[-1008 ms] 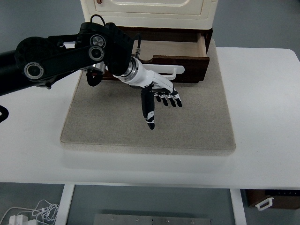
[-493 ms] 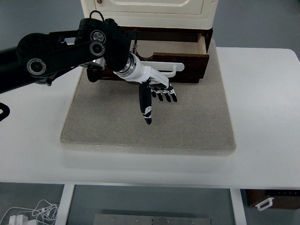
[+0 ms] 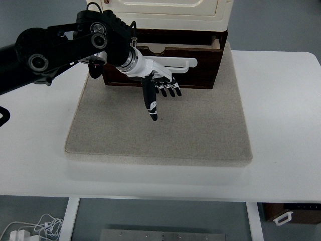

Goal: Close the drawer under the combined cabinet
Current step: 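Press the left hand against the drawer front and push toward cabinet, then keep pushing the drawer with the left hand until flush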

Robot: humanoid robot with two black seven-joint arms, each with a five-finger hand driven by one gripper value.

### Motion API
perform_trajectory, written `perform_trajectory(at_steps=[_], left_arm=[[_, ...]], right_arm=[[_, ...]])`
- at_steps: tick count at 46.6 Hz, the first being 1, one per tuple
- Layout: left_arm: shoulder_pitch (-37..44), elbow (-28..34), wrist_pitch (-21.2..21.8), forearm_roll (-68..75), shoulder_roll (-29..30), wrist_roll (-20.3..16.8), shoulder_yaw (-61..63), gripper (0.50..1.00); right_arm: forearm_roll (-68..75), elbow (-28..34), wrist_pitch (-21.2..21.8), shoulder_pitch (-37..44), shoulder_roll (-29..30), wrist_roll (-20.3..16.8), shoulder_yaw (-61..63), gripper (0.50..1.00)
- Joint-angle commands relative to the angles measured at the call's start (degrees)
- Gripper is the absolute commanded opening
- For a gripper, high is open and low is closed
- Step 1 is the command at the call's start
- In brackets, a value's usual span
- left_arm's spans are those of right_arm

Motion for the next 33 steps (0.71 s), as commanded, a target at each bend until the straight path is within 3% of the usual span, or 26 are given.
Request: perform_trajectory(at_steps=[1,33], left_arm=[[-0.01,1.25,-0.01,0.17,0.0,-0.08,-0.05,0.996],[-1.06,8.54,-0.01,0.61,-1.58,-0.43,-2.25,0.996]], right_arm=[[0.0,0.0,0.0,0.0,0.0,-0.05,0.0,0.952],[0.0,0.0,0.0,0.0,0.0,-0.05,0.0,0.952]])
